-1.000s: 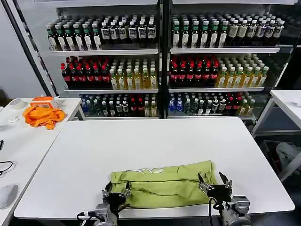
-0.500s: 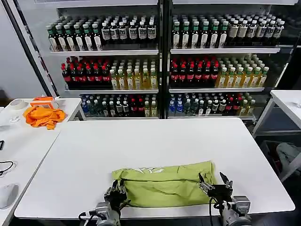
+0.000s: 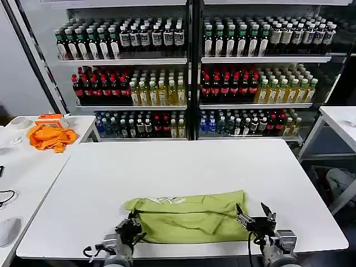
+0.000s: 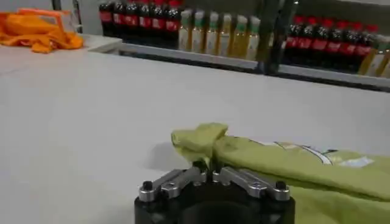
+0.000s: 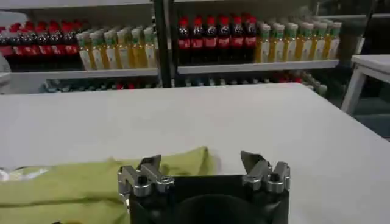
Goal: Fold and organize the clothes.
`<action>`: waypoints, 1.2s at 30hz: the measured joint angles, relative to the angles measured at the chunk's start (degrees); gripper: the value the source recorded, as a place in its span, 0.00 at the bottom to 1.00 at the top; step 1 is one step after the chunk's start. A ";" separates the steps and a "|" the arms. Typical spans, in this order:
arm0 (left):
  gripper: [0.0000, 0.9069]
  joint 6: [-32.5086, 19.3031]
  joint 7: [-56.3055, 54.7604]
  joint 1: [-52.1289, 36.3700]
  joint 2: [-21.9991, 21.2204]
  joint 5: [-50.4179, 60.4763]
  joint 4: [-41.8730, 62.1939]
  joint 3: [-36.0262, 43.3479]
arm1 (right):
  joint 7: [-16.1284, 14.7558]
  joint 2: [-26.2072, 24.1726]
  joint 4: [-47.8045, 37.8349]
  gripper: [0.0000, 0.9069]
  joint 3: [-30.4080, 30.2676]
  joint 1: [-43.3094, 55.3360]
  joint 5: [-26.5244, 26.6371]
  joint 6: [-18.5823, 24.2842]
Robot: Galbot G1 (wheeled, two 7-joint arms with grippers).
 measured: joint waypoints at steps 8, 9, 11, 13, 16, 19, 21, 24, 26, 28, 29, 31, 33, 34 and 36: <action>0.02 1.22 0.20 -1.26 5.39 -5.72 -2.24 -7.40 | 0.04 -0.11 -0.15 1.00 -0.04 0.39 0.35 0.04; 0.02 1.37 0.33 -1.52 6.22 -6.62 -2.26 -8.44 | 0.05 -0.13 -0.19 1.00 -0.05 0.39 0.36 0.06; 0.02 1.61 0.59 -2.11 8.00 -8.61 -2.39 -10.63 | 0.05 -0.14 -0.19 1.00 -0.16 0.39 0.37 0.08; 0.02 1.92 0.91 -2.77 9.86 -10.82 -2.85 -12.75 | 0.08 -0.13 -0.15 1.00 -0.33 0.39 0.37 0.08; 0.02 2.55 1.36 -3.07 11.59 -14.41 -3.80 -14.67 | 0.19 -0.18 0.07 1.00 -0.51 0.36 0.45 0.07; 0.02 3.25 1.72 -3.26 12.62 -18.26 -5.28 -15.78 | 0.17 -0.44 0.18 1.00 -0.80 0.52 0.48 -0.02; 0.02 3.74 2.03 -3.37 12.88 -20.78 -6.36 -16.06 | 0.16 -0.68 0.31 1.00 -0.93 0.76 0.51 -0.14; 0.02 4.40 2.68 -3.34 12.85 -24.70 -8.45 -15.58 | 0.21 -1.05 0.36 1.00 -0.98 1.01 0.76 -0.28; 0.02 4.67 3.18 -3.21 12.53 -27.23 -9.95 -14.58 | 0.23 -1.25 0.37 1.00 -1.13 0.95 0.80 -0.28; 0.02 4.99 3.67 -3.28 12.00 -29.33 -10.96 -13.39 | 0.22 -1.53 0.37 1.00 -1.18 0.87 0.82 -0.29; 0.02 5.08 3.84 -3.38 11.67 -30.19 -11.29 -12.69 | 0.19 -1.72 0.42 1.00 -1.15 0.86 0.90 -0.29; 0.02 5.35 4.06 -3.76 10.70 -31.82 -11.78 -10.97 | 0.18 -2.06 0.46 1.00 -0.94 0.85 1.13 -0.29; 0.02 5.46 4.23 -4.19 9.65 -33.09 -11.93 -9.24 | 0.20 -2.37 0.45 1.00 -0.67 0.74 1.33 -0.28; 0.02 5.55 4.31 -4.48 8.96 -33.64 -11.92 -8.19 | 0.19 -2.50 0.45 1.00 -0.57 0.70 1.39 -0.27; 0.02 5.82 4.45 -4.99 7.77 -34.75 -11.82 -6.40 | 0.16 -2.72 0.45 1.00 -0.38 0.60 1.45 -0.19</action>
